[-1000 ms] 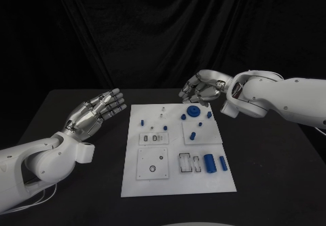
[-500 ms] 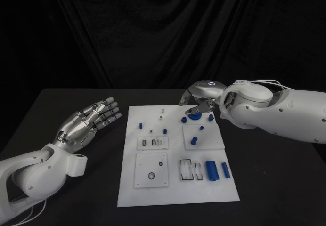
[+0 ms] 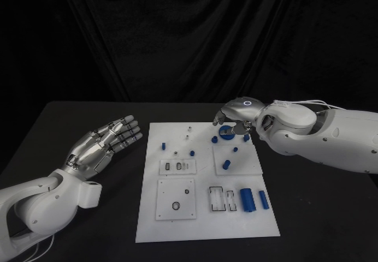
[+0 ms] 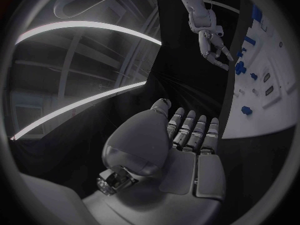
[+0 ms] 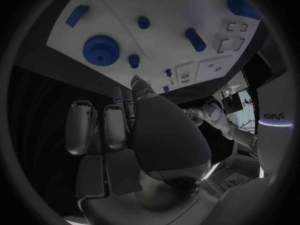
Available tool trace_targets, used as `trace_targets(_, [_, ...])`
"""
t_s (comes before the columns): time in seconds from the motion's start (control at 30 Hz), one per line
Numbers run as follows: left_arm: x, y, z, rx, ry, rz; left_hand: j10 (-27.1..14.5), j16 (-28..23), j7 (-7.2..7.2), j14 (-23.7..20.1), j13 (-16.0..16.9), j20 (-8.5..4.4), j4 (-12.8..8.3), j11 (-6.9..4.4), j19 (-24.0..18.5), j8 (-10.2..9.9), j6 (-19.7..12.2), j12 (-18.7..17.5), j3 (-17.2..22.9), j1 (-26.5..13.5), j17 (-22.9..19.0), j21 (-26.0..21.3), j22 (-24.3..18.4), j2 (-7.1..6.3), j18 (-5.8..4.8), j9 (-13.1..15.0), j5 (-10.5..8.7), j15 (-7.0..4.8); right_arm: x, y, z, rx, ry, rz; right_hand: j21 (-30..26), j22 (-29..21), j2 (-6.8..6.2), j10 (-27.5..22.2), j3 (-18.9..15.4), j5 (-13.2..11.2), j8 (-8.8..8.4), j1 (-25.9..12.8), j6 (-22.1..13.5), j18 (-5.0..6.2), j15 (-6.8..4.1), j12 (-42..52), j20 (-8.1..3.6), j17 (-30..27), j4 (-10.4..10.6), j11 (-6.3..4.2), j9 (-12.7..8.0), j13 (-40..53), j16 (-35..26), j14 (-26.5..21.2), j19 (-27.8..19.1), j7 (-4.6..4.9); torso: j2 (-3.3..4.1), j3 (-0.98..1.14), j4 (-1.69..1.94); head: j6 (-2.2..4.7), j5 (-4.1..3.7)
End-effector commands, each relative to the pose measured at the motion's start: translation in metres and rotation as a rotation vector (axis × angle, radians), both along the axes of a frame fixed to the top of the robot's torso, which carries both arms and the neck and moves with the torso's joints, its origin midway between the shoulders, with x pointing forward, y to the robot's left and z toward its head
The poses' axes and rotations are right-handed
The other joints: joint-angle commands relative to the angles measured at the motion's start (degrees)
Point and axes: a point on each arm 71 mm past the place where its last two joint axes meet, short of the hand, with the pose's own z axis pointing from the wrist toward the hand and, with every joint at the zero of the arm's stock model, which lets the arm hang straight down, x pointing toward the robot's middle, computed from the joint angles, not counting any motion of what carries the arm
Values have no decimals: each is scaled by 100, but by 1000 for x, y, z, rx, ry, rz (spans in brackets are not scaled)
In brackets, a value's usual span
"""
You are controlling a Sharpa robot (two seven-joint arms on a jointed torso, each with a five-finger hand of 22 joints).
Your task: Assemble the parts on the task board
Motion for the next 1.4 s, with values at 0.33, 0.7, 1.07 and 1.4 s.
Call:
trace_targets(0.33, [-3, 5, 20, -161, -220, 51, 4, 39, 32, 46, 12, -16, -18, 79, 37, 32, 61, 47, 76, -48, 9, 29, -5, -38, -108, 7, 41, -5, -1, -5, -8, -3, -27, -23, 32, 17, -58, 73, 67, -84, -60, -51, 38, -64, 26, -60, 8, 18, 30, -4, 15, 13, 32, 24, -25, 30, 30, 0, 19, -14, 22])
trace_targets(0.7, [-2, 4, 19, -171, -215, 46, 5, 35, 45, 32, 11, -17, -24, 103, 28, 27, 56, 55, 109, -54, 6, 23, -9, -38, -115, 5, 42, -3, -1, -5, -16, 1, -21, -18, 16, -7, -80, 107, 120, -84, -86, -63, 41, -58, 60, -88, 37, -5, 39, 0, 22, 13, 15, 9, -49, 79, 41, -7, 37, -42, -8])
trace_targets(1.07, [-1, 3, 19, -173, -211, 42, 14, 40, 53, 29, 13, -18, -30, 120, 26, 26, 60, 68, 131, -59, 6, 21, -10, -41, -118, 5, 46, -2, 0, -2, -23, -8, -2, -9, 2, -11, -115, 72, 292, 82, -206, -40, -30, -50, 89, -244, 72, -12, 15, 34, -20, 1, -6, -11, -77, 125, 53, -17, 37, -56, -15])
trace_targets(1.4, [0, 3, 18, -178, -203, 42, 4, 43, 60, 28, 10, -18, -34, 128, 21, 22, 52, 61, 146, -62, 6, 17, -13, -43, -120, 3, 47, 1, -1, 2, -32, -19, 25, -4, -11, -26, -122, 81, 360, 111, -198, -49, 56, -46, 119, -309, 98, -34, 12, 48, -13, 1, -23, -23, -94, 159, 50, -16, 45, -89, -10])
